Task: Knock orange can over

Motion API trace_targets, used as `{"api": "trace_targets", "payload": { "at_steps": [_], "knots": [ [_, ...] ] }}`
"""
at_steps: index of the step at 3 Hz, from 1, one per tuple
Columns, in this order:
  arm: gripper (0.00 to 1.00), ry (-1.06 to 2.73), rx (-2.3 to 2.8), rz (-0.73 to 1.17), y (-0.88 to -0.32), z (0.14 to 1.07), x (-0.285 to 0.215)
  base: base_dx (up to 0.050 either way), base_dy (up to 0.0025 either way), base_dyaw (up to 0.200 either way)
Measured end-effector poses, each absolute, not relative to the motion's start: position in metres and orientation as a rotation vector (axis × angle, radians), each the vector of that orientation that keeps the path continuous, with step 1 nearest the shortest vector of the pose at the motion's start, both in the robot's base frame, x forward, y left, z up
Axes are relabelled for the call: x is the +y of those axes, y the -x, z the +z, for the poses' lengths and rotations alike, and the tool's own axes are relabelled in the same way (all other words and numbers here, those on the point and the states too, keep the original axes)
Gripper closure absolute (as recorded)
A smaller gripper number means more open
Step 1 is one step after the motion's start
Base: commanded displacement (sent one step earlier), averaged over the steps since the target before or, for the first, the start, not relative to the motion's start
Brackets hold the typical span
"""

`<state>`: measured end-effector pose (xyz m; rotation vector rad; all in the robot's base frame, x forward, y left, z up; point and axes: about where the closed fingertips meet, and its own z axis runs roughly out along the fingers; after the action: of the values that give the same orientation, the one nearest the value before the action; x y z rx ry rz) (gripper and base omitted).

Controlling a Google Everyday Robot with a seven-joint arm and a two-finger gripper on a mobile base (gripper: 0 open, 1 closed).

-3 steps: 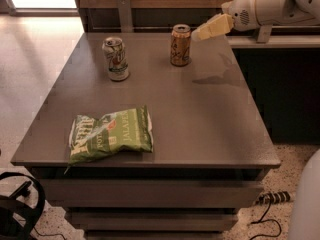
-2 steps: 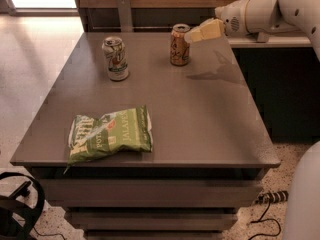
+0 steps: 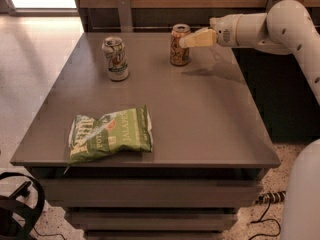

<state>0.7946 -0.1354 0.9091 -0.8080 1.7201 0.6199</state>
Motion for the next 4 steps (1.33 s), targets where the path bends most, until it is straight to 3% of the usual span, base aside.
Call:
{"api": "trace_targets", "payload": {
  "at_steps": [4],
  "knots": [
    [0.00,0.751,1.626,0.729,-0.798,0.877,-0.099,0.000,0.00000,0.000]
  ]
}}
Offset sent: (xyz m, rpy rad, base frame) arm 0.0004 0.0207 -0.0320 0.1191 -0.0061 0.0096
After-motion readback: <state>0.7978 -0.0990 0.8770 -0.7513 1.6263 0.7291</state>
